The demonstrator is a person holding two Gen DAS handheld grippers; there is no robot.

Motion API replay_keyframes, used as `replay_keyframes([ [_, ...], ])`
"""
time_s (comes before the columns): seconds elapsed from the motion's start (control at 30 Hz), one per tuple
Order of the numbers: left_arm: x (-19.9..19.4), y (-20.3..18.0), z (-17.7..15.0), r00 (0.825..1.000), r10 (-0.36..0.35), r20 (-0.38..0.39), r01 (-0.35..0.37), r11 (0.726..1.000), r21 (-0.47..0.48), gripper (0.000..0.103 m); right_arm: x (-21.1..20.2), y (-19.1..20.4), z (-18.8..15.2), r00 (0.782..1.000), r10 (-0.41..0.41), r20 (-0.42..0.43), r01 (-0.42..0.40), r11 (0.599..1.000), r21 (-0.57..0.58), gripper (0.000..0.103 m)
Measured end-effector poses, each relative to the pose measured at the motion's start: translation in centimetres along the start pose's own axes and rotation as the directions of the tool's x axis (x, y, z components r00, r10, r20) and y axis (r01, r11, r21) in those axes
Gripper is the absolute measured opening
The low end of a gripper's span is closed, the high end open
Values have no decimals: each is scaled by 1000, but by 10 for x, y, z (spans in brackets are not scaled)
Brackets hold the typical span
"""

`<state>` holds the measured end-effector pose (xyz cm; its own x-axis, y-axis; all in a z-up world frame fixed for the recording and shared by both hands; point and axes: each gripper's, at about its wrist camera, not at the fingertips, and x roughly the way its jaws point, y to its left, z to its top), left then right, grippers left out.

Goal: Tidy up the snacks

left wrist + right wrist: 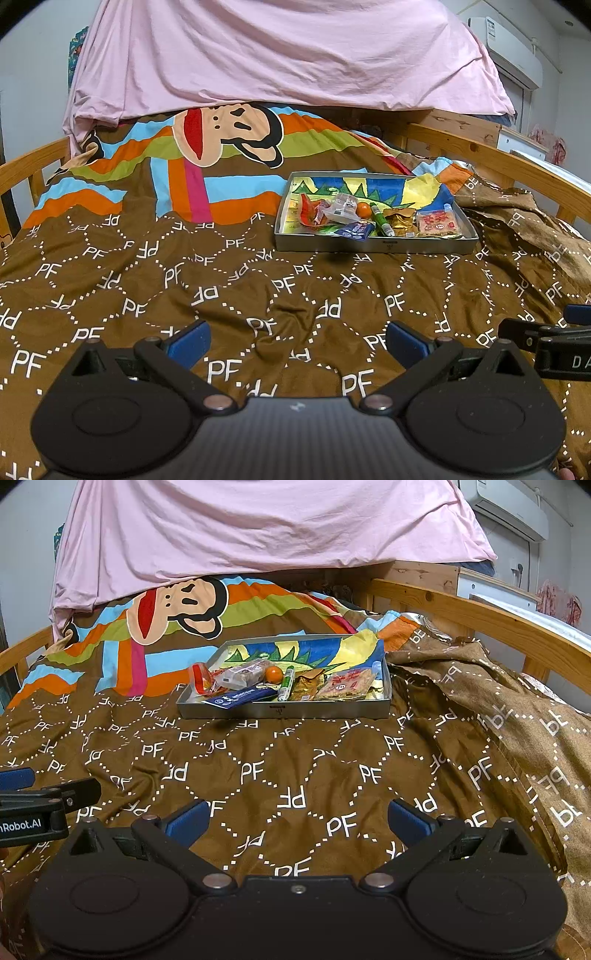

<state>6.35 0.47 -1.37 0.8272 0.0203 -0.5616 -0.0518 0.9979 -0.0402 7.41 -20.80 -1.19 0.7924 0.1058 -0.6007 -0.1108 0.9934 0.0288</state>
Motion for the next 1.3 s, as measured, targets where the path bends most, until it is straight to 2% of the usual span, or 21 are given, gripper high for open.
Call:
replay_keyframes([
  [0.53,0,0,0,1000,-2,-2,2,1000,2,103,0,0,0,1000,-1,0,1,1000,0,102],
  [0.73,1,0,1,999,8,-36,-8,1000,0,103,0,0,0,1000,-1,0,1,1000,-1,102],
  [0.93,3,4,2,997,19,-72,-21,999,-40,103,1,0,0,1000,-1,-1,1,1000,-1,102],
  [1.3,4,2,1,996,29,-81,-32,999,-34,102,1,0,0,1000,-2,-2,2,1000,-1,102],
])
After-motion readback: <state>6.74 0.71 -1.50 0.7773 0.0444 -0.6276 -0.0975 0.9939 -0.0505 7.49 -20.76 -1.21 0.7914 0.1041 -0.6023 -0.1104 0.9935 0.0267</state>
